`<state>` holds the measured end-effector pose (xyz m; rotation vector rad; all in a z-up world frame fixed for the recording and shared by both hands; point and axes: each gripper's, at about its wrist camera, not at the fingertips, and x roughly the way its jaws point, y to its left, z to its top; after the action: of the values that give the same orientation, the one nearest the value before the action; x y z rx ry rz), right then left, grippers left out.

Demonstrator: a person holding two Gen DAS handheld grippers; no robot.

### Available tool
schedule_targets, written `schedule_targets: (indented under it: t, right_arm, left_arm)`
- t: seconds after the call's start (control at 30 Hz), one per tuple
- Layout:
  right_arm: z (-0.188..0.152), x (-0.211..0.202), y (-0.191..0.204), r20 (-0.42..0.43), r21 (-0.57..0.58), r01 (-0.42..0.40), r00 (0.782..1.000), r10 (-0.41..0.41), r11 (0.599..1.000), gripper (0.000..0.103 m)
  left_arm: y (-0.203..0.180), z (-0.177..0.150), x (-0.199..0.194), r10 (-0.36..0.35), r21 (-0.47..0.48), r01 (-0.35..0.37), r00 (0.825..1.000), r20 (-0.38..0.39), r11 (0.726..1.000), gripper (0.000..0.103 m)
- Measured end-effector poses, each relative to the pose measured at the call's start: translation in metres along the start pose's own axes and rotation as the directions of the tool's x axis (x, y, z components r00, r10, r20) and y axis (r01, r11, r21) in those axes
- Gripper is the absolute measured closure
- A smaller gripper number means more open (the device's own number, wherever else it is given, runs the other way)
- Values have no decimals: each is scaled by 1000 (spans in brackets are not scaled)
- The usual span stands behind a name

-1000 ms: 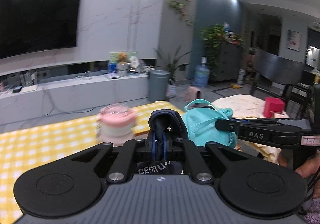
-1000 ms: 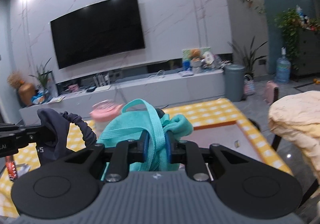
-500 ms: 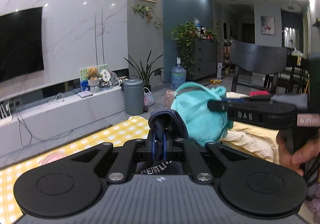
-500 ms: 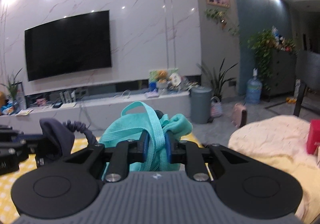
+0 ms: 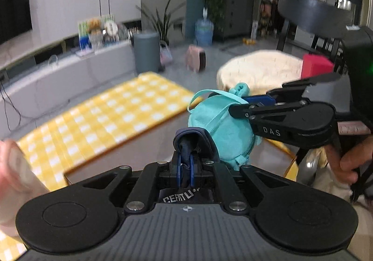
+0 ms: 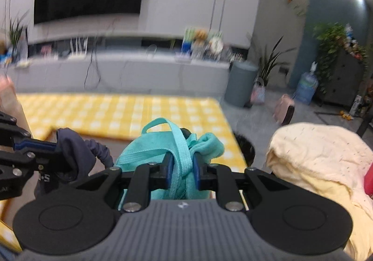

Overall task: Organize soft objects
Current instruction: 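Lift the navy-and-teal bag with both grippers and carry it over the orange box, then open the left gripper over the box while the right gripper releases the teal bag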

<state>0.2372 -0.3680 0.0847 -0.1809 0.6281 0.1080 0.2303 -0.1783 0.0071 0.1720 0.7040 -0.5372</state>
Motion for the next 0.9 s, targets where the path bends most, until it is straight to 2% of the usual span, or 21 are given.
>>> schedule_targets:
  t: [0.23, 0.47, 0.6, 0.67, 0.7, 0.77, 0.9]
  right_arm:
    - [-18, 57, 5, -137, -111, -18, 991, 3, 994, 87]
    - [-19, 91, 13, -178, -130, -21, 984, -2, 991, 87]
    - [-21, 103, 19, -202, -162, -35, 979, 1, 986, 87]
    - [-22, 104, 21, -207, -179, -39, 978, 1, 983, 83]
    - [-21, 104, 22, -206, -185, -38, 979, -1, 982, 73]
    - [-20, 101, 24, -200, -207, -26, 980, -16, 978, 62]
    - [-15, 92, 22, -186, -218, -21, 982, -20, 976, 57]
  left_arm:
    - [9, -12, 36, 23, -15, -25, 995, -99, 1000, 95]
    - [10, -16, 60, 86, -15, -89, 986, -146, 996, 95]
    - [9, -18, 61, 95, -8, -98, 983, -157, 995, 91]
    - [10, -17, 61, 99, -12, -102, 982, -158, 995, 88]
    - [10, -17, 60, 103, -13, -107, 982, -158, 994, 87]
    - [9, -16, 58, 102, -10, -105, 983, -155, 994, 77]
    - [5, -12, 45, 95, -10, -97, 990, -107, 995, 42]
